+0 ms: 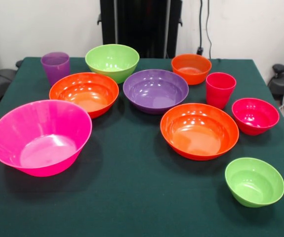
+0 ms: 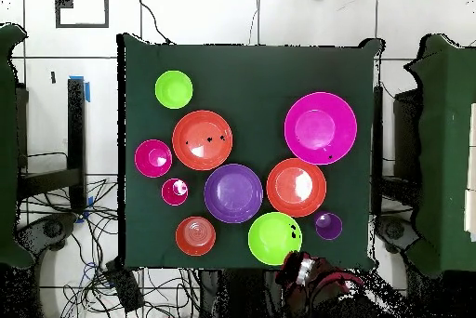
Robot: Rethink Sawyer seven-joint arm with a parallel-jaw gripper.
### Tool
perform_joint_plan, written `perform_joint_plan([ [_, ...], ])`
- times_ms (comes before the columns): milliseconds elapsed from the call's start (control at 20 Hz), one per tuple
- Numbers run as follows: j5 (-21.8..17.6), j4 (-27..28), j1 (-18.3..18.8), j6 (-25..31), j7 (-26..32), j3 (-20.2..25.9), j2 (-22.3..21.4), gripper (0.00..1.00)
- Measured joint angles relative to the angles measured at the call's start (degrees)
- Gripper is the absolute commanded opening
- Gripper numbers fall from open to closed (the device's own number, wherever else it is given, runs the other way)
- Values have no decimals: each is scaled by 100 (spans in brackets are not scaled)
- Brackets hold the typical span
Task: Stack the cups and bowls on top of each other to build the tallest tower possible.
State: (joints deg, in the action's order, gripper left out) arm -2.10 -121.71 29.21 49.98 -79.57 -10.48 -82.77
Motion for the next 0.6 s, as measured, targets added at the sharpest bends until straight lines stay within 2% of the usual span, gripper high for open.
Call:
perform_joint_plan([
  [300,6,-416,279,-604,0,236,150,100],
  [600,-2,-870,787,-975,0,561,333,100],
])
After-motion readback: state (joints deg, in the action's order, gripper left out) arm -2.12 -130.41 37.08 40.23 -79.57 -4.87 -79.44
